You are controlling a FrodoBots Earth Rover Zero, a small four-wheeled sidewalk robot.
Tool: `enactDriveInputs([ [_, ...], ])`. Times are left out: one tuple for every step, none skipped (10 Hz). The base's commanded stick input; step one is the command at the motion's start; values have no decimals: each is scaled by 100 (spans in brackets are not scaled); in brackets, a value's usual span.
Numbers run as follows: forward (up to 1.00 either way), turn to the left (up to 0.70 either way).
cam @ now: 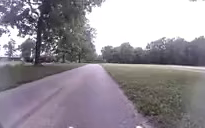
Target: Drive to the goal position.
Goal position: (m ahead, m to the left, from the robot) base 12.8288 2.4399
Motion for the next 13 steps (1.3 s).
enactDriveInputs([
  [70,3],
  [70,4],
  [70,2],
  [70,1],
  [70,1],
  [70,1],
  [70,1],
  [70,1],
  [70,1],
  [70,1],
  [70,3],
  [70,4],
  [70,1],
])
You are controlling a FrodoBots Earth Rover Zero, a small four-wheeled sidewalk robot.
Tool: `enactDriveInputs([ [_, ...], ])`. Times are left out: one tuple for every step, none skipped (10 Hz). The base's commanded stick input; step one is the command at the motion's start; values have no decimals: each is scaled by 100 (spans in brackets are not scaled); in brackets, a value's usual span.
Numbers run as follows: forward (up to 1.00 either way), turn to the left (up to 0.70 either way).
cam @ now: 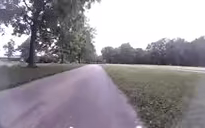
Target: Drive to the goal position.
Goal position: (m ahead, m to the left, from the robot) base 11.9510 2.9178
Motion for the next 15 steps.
enactDriveInputs([
  [70,1],
  [70,1],
  [70,1],
  [70,0],
  [70,0],
  [70,0],
  [70,0],
  [70,0],
  [70,0],
  [70,0],
  [70,0],
  [70,0],
  [70,0],
  [70,0],
  [70,0],
])
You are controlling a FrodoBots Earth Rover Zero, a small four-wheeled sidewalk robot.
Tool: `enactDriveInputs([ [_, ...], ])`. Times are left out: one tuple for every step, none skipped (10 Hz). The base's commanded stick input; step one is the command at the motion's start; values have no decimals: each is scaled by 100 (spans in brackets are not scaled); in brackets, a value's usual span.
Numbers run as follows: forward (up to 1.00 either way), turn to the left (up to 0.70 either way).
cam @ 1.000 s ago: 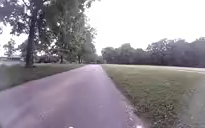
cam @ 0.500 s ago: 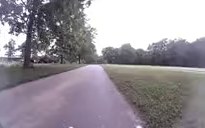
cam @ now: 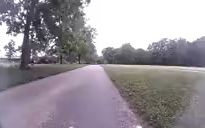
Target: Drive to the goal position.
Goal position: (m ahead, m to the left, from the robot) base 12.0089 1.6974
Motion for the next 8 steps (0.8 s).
enactDriveInputs([
  [70,0],
  [70,1],
  [70,1],
  [70,0],
  [70,0],
  [70,1],
  [70,1],
  [70,0],
])
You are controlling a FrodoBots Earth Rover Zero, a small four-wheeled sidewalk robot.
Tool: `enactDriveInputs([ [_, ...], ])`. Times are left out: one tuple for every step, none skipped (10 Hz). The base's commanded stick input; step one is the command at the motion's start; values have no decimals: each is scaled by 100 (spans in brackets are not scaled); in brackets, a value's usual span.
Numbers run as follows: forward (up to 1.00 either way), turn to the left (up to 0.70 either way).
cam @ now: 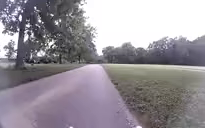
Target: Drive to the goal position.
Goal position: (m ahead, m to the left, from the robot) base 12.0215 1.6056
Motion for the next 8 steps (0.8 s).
enactDriveInputs([
  [70,1],
  [70,1],
  [70,1],
  [70,1],
  [70,1],
  [70,0],
  [70,0],
  [70,0],
])
